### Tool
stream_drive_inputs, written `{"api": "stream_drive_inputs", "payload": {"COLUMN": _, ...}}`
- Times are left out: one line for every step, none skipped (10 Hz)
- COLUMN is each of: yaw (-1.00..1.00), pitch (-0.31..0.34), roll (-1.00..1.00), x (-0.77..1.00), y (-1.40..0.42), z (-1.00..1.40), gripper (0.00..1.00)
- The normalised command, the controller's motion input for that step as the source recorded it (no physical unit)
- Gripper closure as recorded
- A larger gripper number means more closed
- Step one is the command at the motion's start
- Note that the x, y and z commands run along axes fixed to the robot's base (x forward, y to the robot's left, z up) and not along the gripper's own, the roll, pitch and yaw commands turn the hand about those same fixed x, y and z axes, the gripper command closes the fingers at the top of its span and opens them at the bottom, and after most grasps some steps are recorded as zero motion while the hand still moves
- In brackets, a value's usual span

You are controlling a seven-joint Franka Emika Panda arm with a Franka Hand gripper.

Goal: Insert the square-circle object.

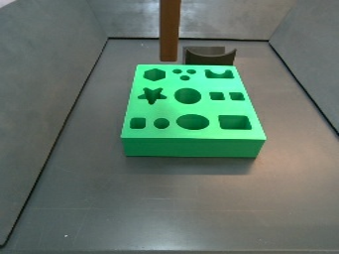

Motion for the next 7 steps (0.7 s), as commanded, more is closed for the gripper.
{"api": "stream_drive_inputs", "payload": {"yaw": -0.96, "pitch": -0.103, "roll": -0.08, "x": -0.05, "y": -0.03, "z": -0.52, "gripper": 1.00}}
{"api": "stream_drive_inputs", "payload": {"yaw": -0.97, "pitch": -0.100, "roll": -0.08, "x": -0.05, "y": -0.03, "z": -0.52, "gripper": 1.00}}
{"api": "stream_drive_inputs", "payload": {"yaw": -0.99, "pitch": -0.084, "roll": -0.06, "x": -0.03, "y": -0.02, "z": -0.51, "gripper": 1.00}}
{"api": "stream_drive_inputs", "payload": {"yaw": -1.00, "pitch": -0.066, "roll": -0.01, "x": -0.01, "y": -0.08, "z": -0.50, "gripper": 1.00}}
{"api": "stream_drive_inputs", "payload": {"yaw": -0.86, "pitch": -0.037, "roll": -0.03, "x": -0.06, "y": -0.21, "z": -0.52, "gripper": 1.00}}
{"api": "stream_drive_inputs", "payload": {"yaw": -0.71, "pitch": -0.036, "roll": -0.07, "x": -0.15, "y": -0.31, "z": -0.61, "gripper": 1.00}}
{"api": "stream_drive_inputs", "payload": {"yaw": -0.92, "pitch": 0.000, "roll": 0.00, "x": 0.00, "y": -0.23, "z": -0.39, "gripper": 1.00}}
